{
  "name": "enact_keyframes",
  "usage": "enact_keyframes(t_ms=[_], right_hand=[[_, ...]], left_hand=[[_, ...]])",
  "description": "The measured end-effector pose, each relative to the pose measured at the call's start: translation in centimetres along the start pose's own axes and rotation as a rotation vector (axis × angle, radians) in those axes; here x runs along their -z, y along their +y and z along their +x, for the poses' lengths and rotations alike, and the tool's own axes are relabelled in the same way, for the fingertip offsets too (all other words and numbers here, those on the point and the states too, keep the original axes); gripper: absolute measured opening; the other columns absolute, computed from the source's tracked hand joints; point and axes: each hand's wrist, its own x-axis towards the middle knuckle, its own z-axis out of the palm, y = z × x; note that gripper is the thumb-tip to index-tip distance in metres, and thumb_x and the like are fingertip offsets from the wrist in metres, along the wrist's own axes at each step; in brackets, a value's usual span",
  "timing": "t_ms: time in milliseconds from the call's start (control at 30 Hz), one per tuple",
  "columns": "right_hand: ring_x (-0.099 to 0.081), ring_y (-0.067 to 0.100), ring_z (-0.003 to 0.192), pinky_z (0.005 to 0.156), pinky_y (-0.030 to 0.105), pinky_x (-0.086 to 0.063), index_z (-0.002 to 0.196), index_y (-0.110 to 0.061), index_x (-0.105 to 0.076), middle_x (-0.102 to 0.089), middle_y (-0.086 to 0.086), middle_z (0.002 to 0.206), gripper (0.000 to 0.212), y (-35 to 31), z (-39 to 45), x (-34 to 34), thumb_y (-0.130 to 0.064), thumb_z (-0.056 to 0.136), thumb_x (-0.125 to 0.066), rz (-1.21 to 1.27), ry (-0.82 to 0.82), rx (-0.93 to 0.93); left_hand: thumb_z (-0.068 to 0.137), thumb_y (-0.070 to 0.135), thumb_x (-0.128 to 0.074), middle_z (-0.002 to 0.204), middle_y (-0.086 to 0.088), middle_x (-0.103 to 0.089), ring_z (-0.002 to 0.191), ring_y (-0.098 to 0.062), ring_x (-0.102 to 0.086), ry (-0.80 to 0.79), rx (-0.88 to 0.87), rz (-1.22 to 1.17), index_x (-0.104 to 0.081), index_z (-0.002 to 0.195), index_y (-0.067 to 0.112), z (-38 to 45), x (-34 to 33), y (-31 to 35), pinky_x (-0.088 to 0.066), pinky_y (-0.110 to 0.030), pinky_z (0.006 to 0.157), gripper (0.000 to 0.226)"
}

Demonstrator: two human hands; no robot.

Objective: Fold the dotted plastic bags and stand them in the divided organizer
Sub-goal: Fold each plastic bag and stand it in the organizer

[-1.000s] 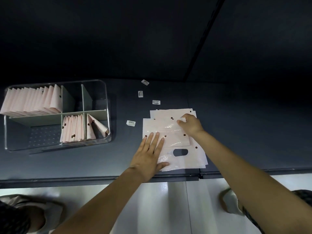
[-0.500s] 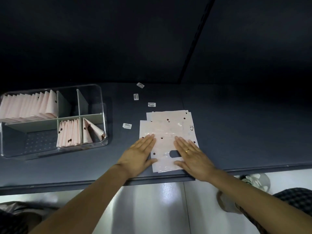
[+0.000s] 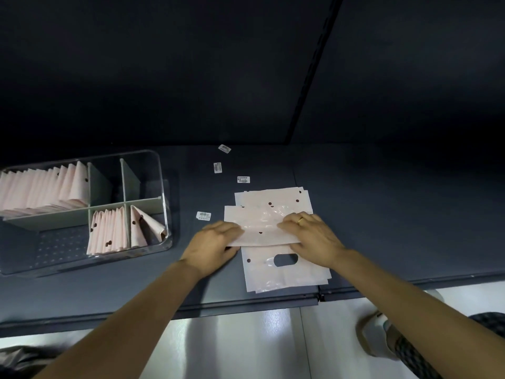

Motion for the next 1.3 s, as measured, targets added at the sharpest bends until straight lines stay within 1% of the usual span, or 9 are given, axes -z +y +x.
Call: enact_keyframes(t_ms=[167, 267, 533, 667, 800, 867, 1033, 1167, 1300], right_hand=[[-0.047, 0.018, 0.102, 0.092, 0.029, -0.034, 0.095, -0.019, -0.073, -0.065, -0.008, 0.100, 0.013, -0.1, 0.8, -0.3, -0.025, 0.087, -0.065, 0.401, 0.157, -0.355], [-0.047, 0.020, 0.084, 0.074, 0.030, -0.041, 0.062, -0.015, -0.060, -0.055, 0.000, 0.072, 0.029, -0.4, 1.4, -0.1, -0.032, 0.083, -0.069, 0.651, 0.186, -0.612], [-0.064, 0.021, 0.091, 0.089, 0.035, -0.049, 0.093, -0.012, -0.069, -0.071, 0.005, 0.093, 0.019, -0.8, 2.9, -0.1, -0.026, 0.081, -0.073, 0.746, 0.211, -0.827], [-0.064, 0.022, 0.095, 0.092, 0.037, -0.048, 0.093, -0.013, -0.068, -0.070, 0.004, 0.095, 0.018, -0.8, 3.0, -0.1, -0.025, 0.081, -0.072, 0.732, 0.190, -0.839], [-0.063, 0.024, 0.096, 0.093, 0.040, -0.047, 0.090, -0.013, -0.068, -0.063, -0.002, 0.084, 0.014, -1.0, 3.1, 0.1, -0.023, 0.081, -0.072, 0.735, 0.195, -0.837], [-0.063, 0.024, 0.096, 0.095, 0.041, -0.046, 0.091, -0.014, -0.067, -0.065, -0.001, 0.086, 0.015, -0.9, 3.0, 0.2, -0.024, 0.081, -0.072, 0.733, 0.189, -0.833], [-0.055, 0.025, 0.108, 0.095, 0.037, -0.042, 0.117, -0.018, -0.053, -0.069, 0.004, 0.096, 0.036, -1.3, 2.9, 0.1, -0.026, 0.084, -0.065, 0.525, 0.165, -0.810], [-0.042, 0.027, 0.124, 0.104, 0.035, -0.031, 0.138, -0.013, -0.041, -0.050, 0.007, 0.134, 0.051, -4.0, 3.5, -0.4, -0.023, 0.090, -0.056, 0.113, 0.369, -0.415], [0.005, 0.014, 0.146, 0.117, 0.029, 0.010, 0.150, -0.015, -0.002, 0.002, -0.003, 0.158, 0.058, -4.9, 3.8, -2.2, -0.038, 0.102, -0.025, 0.018, -0.005, -0.036]], left_hand=[[0.082, 0.025, -0.072, 0.101, 0.004, -0.067, 0.098, -0.022, -0.056, 0.062, 0.314, -0.224, -0.072, 0.095, 0.014, 0.6, -0.7, -0.3, -0.040, -0.036, 0.093, 0.017], [0.087, 0.030, -0.066, 0.082, -0.003, -0.066, 0.093, -0.024, -0.053, 0.150, 0.585, -0.311, -0.072, 0.092, 0.012, 1.6, -0.7, 0.2, -0.041, -0.036, 0.085, 0.020], [0.086, 0.031, -0.067, 0.084, -0.001, -0.062, 0.097, -0.024, -0.054, 0.178, 0.894, -0.354, -0.056, 0.092, 0.014, 3.9, -0.5, 1.0, -0.043, -0.038, 0.087, 0.021], [0.086, 0.025, -0.066, 0.120, -0.008, -0.057, 0.119, -0.030, -0.044, 0.303, 0.674, -0.146, -0.052, 0.118, 0.009, 4.0, -0.9, 2.5, -0.034, -0.036, 0.101, 0.039], [0.097, 0.048, -0.037, 0.159, -0.005, 0.004, 0.144, -0.017, 0.015, -0.126, 0.097, 0.092, -0.007, 0.151, 0.012, 3.8, -2.9, 4.6, 0.014, -0.028, 0.116, 0.071], [0.096, 0.058, -0.022, 0.156, -0.004, 0.021, 0.140, -0.016, 0.027, -0.267, 0.121, 0.189, 0.013, 0.148, 0.013, 3.8, -3.9, 4.6, 0.018, -0.032, 0.115, 0.078], [0.089, 0.068, -0.010, 0.152, -0.007, 0.030, 0.140, -0.028, 0.027, -0.387, 0.190, 0.289, 0.021, 0.146, 0.024, 3.3, -4.1, 2.6, 0.015, -0.042, 0.116, 0.078], [0.086, 0.070, -0.004, 0.147, -0.007, 0.035, 0.138, -0.030, 0.031, -0.385, 0.150, 0.318, 0.025, 0.144, 0.027, 3.0, -4.0, 2.0, 0.016, -0.042, 0.115, 0.077], [0.074, 0.071, 0.012, 0.142, -0.007, 0.041, 0.129, -0.028, 0.041, -0.389, 0.116, 0.312, 0.029, 0.139, 0.025, 2.9, -4.0, 2.0, 0.021, -0.040, 0.113, 0.081]])
